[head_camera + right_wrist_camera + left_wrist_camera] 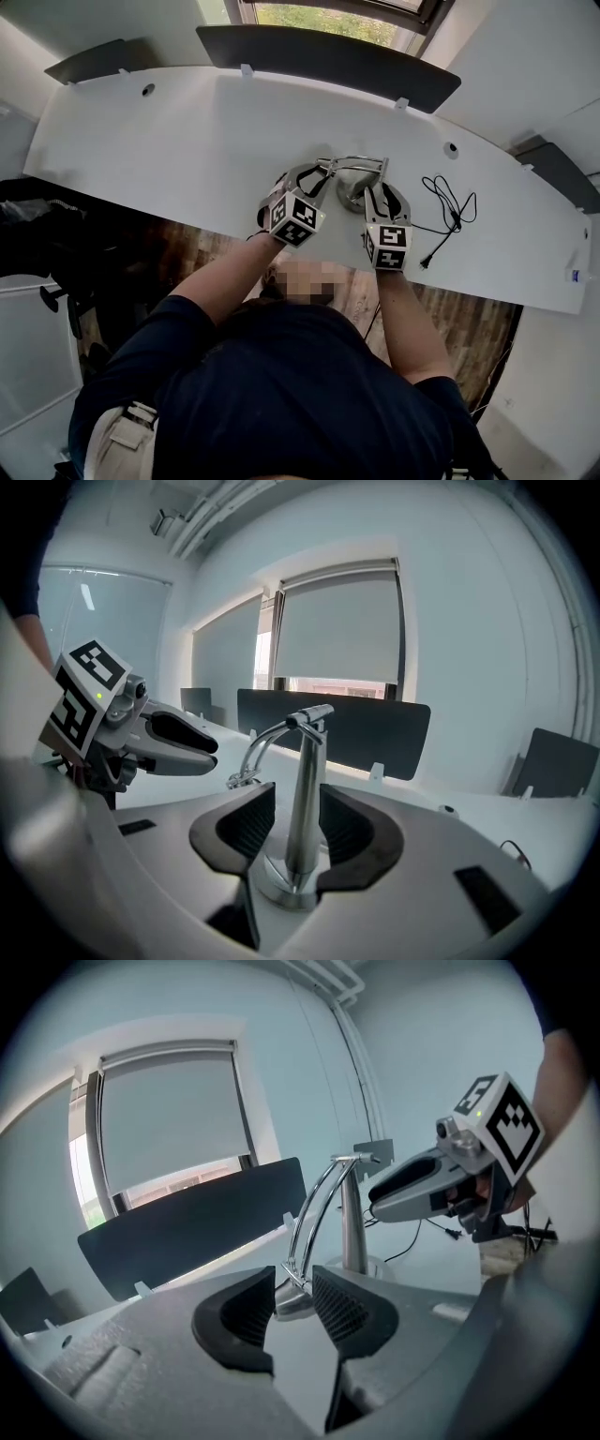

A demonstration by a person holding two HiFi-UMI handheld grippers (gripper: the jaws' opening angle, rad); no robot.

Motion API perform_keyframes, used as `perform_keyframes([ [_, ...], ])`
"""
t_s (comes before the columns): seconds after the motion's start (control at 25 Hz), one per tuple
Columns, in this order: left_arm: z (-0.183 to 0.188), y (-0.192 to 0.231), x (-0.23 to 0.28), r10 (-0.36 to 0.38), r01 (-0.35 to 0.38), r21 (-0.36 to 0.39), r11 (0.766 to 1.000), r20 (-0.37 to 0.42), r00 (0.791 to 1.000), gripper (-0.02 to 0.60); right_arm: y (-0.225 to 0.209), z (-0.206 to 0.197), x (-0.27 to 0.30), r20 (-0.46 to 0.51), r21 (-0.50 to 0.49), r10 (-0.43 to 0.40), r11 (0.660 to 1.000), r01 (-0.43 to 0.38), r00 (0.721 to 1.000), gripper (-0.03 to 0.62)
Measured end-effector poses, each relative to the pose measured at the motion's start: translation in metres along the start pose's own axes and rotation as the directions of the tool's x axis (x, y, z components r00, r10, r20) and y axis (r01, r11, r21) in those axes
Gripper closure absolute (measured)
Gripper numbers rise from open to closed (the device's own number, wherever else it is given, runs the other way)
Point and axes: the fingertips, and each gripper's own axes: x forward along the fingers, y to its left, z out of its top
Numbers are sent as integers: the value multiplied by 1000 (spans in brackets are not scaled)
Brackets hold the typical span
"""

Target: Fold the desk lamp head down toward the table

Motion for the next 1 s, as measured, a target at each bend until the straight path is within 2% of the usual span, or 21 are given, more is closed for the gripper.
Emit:
perform_keyframes([
  [0.24,36,-11,-55,-46,49,-18,999,134,990,476,34,12,-37,42,48,38,998,-40,998,454],
  [0.4,66,-22,-96,-89,100,-34,994,235,968,508,57,29,-67,85,81,79,993,-86,993,458],
  [0.48,74,-28,-113,-120,137,-43,990,270,955,526,69,38,-81,101,93,112,988,-122,989,479],
  [0.68,97,-43,-150,-197,231,-69,970,329,923,557,97,63,-114,138,79,191,976,-203,972,539],
  [0.8,111,-46,-165,-214,261,-82,962,368,905,574,105,79,-130,174,80,219,969,-235,960,565],
  [1.0,112,-55,-170,-215,284,-124,951,395,893,575,121,90,-140,214,69,254,959,-274,943,582],
])
